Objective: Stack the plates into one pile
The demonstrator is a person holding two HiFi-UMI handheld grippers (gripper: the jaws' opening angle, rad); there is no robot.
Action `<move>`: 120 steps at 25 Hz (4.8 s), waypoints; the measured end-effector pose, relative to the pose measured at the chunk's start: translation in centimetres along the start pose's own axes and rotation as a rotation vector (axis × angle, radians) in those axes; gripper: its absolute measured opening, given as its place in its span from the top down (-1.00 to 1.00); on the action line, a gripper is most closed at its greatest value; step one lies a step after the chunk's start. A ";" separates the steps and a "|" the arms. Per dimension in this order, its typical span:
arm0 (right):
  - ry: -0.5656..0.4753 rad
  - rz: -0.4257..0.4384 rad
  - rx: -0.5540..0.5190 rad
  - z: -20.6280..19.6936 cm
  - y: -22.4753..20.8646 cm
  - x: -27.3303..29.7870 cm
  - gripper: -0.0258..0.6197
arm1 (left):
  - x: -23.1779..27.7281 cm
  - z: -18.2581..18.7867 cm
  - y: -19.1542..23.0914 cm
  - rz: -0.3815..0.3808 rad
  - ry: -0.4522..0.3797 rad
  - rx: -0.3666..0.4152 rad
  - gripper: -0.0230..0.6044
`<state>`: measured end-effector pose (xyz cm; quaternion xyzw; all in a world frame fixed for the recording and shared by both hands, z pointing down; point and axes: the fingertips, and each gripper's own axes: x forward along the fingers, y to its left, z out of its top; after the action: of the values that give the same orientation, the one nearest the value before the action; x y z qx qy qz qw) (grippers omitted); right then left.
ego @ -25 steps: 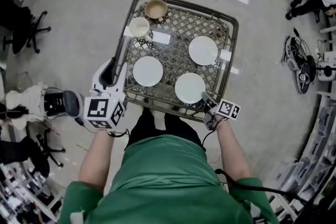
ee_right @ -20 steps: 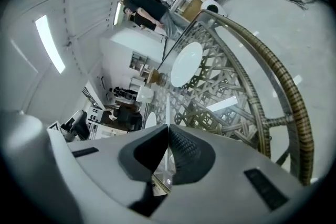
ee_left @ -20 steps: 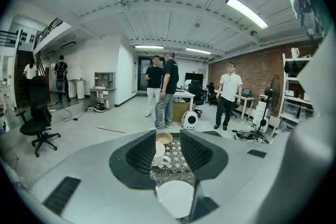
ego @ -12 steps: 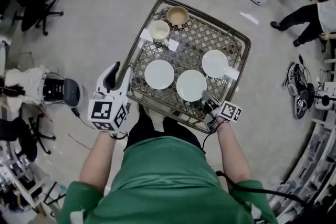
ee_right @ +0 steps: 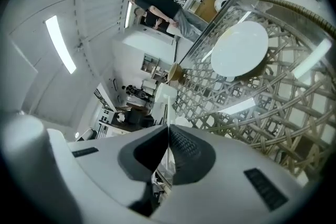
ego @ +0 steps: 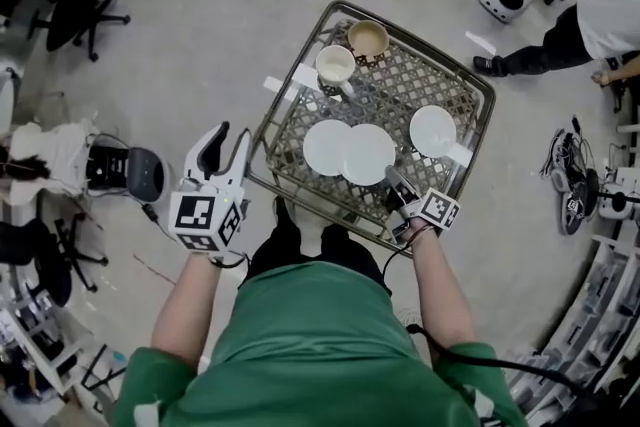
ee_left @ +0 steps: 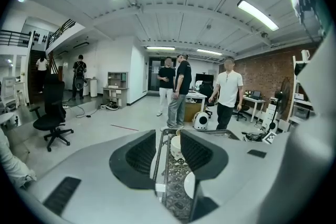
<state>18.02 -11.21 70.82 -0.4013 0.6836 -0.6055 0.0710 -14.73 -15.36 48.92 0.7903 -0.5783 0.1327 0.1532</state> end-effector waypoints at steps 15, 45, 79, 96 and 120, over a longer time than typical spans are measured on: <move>-0.070 -0.040 0.116 -5.2 0.2 8.8 0.83 | -2.1 -1.2 10.6 0.005 0.036 0.026 0.43; -0.080 -0.548 -0.314 -1.1 -1.5 4.1 0.22 | 0.4 0.3 7.5 -0.071 -0.008 0.020 0.43; -0.319 -0.465 0.183 13.9 -16.2 -5.9 0.36 | 5.9 2.2 -6.3 -0.022 0.055 -0.021 0.43; -0.349 -0.302 0.063 14.8 -10.3 -5.3 0.82 | 3.7 0.8 -4.8 -0.033 0.039 -0.050 0.43; -0.295 -0.114 0.085 2.7 0.2 -0.4 0.83 | -0.3 0.8 2.3 -0.091 0.001 -0.043 0.43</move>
<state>19.76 -12.99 69.75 -0.5206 0.6159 -0.5711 0.1532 -17.00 -16.04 48.24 0.8122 -0.5443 0.1135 0.1765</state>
